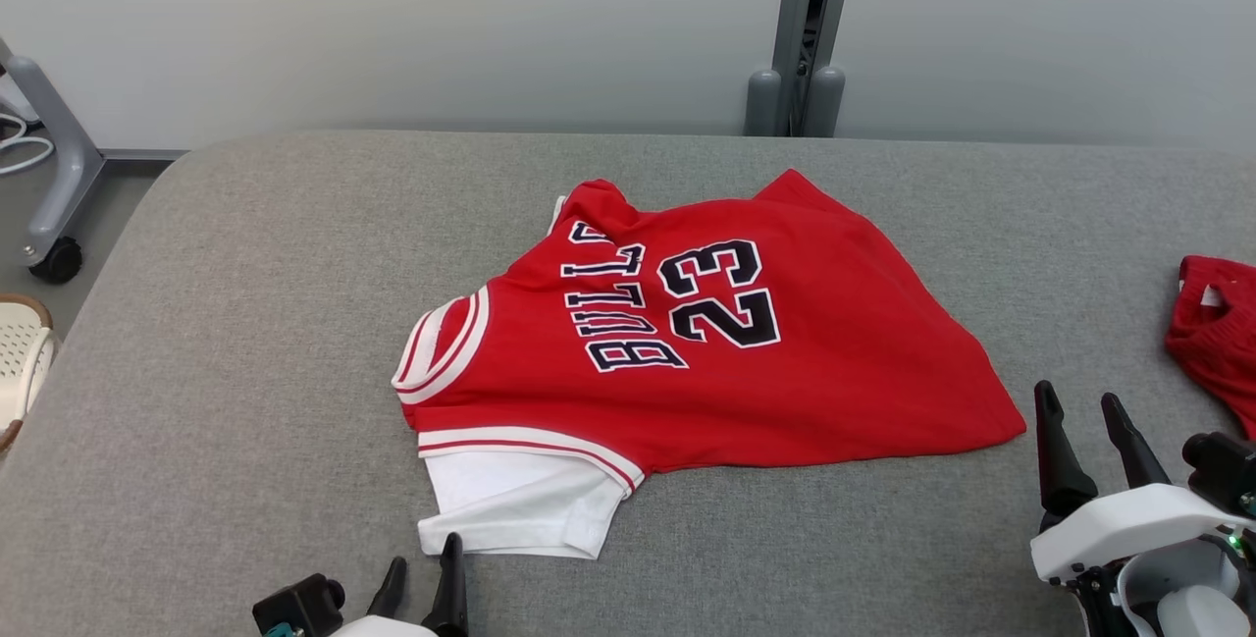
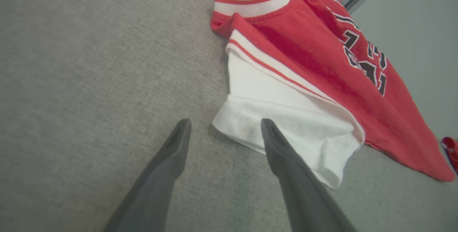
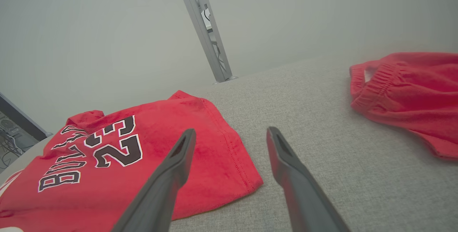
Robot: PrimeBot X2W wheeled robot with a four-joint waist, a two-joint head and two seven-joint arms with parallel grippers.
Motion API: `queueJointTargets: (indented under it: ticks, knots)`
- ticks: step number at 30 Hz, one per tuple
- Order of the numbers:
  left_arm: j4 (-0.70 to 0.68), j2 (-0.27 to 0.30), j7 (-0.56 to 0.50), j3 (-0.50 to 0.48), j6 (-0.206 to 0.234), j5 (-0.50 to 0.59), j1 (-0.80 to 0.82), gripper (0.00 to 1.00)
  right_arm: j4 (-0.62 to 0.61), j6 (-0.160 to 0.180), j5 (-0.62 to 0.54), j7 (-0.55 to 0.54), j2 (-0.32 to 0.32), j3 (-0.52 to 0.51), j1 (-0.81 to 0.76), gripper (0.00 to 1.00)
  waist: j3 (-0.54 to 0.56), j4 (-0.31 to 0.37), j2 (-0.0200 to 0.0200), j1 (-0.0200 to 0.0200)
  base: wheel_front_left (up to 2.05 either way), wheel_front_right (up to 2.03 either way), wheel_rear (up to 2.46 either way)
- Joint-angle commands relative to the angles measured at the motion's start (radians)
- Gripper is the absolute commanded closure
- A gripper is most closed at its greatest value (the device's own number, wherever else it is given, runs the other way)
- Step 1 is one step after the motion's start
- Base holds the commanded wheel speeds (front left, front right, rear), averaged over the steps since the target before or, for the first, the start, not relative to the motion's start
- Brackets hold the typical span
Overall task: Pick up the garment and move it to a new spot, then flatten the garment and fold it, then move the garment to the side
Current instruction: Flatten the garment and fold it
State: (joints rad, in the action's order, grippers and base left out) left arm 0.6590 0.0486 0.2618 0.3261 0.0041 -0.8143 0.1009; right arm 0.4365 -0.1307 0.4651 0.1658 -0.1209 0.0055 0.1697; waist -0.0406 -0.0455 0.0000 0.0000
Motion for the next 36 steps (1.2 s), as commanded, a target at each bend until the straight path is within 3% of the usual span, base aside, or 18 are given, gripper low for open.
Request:
queueJointTargets:
  ticks: [1, 18, 19, 20, 21, 22, 36]
  knots:
    - [0.004, 0.004, 0.004, 0.005, -0.003, -0.014, 0.022, 0.0, -0.002, 0.0, -0.008, -0.004, 0.0, -0.004, -0.008, 0.0, -0.002, 0.002, 0.0, 0.0, 0.0, 0.0, 0.0]
    - [0.071, 0.004, 0.002, 0.061, -0.04, -0.131, 0.084, 0.0, -0.01, 0.0, -0.025, -0.009, 0.007, -0.017, 0.006, 0.0, -0.034, 0.004, 0.0, 0.0, 0.0, 0.0, 0.0]
    - [0.073, 0.004, 0.002, 0.064, -0.045, -0.132, 0.087, 0.09, -0.009, 0.0, -0.025, -0.01, 0.007, -0.017, 0.007, 0.0, -0.036, 0.005, 0.0, 0.0, 0.0, 0.0, 0.0]
    - [0.075, 0.004, 0.002, 0.066, -0.047, -0.133, 0.09, 0.55, -0.008, 0.0, -0.025, -0.011, 0.007, -0.018, 0.008, 0.0, -0.037, 0.006, 0.0, 0.0, 0.0, 0.0, 0.0]
    - [0.076, 0.004, 0.002, 0.068, -0.047, -0.13, 0.092, 0.83, -0.007, 0.0, -0.025, -0.011, 0.007, -0.02, 0.008, 0.0, -0.038, 0.007, 0.0, 0.0, 0.0, 0.0, 0.0]
    - [0.077, 0.004, 0.002, 0.068, -0.048, -0.126, 0.093, 1.0, -0.005, 0.0, -0.026, -0.012, 0.007, -0.021, 0.008, 0.0, -0.039, 0.007, 0.0, 0.0, 0.0, 0.0, 0.0]
    - [0.043, 0.005, 0.002, 0.05, -0.05, -0.078, 0.064, 1.0, 0.069, 0.0, -0.035, -0.007, 0.007, -0.035, 0.017, 0.0, -0.025, 0.0, 0.0, 0.0, 0.0, 0.0, 0.0]
